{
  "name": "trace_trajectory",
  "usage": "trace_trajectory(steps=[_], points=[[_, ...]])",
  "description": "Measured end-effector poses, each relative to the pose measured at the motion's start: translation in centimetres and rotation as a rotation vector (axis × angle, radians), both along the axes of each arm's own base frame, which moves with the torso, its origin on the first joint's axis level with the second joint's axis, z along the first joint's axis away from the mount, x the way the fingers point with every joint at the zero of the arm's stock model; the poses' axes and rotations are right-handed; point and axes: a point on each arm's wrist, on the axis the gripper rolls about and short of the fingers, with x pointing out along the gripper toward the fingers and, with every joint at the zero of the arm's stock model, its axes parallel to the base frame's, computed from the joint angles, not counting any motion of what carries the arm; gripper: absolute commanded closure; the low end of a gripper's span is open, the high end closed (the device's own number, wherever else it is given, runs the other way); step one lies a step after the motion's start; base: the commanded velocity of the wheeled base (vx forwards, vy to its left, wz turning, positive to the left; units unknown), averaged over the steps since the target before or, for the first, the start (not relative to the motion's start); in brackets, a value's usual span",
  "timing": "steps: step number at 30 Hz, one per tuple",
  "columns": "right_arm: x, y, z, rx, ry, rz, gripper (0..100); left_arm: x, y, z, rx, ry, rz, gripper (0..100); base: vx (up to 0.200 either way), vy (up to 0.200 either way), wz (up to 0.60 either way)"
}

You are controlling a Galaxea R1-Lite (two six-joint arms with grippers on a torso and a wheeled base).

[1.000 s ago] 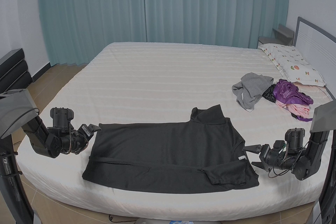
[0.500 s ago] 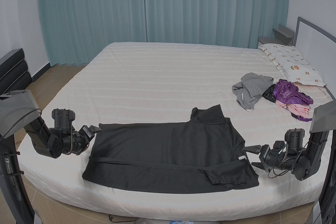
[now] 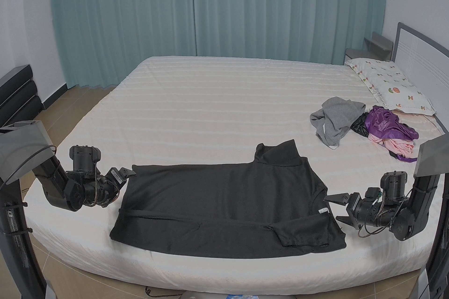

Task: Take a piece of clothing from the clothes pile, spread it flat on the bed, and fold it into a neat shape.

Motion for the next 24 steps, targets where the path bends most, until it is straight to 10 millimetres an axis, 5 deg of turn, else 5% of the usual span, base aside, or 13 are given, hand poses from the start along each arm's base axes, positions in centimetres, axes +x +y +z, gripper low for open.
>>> trace_trajectory(steps=[7,13,24], points=[[-0.02,0.0,0.0,0.0,0.0,0.0,0,0.2,0.1,0.12,-0.013,-0.004,0.024,0,0.0,0.0,0.0],[-0.05,0.0,-0.02,0.0,0.002,0.001,0,0.09,0.52,0.09,-0.016,-0.002,0.035,0,0.0,0.2,0.0],[0.01,0.0,0.0,0.001,0.0,0.0,0,-0.02,0.71,0.13,-0.017,-0.001,0.04,0,0.0,0.0,0.0]])
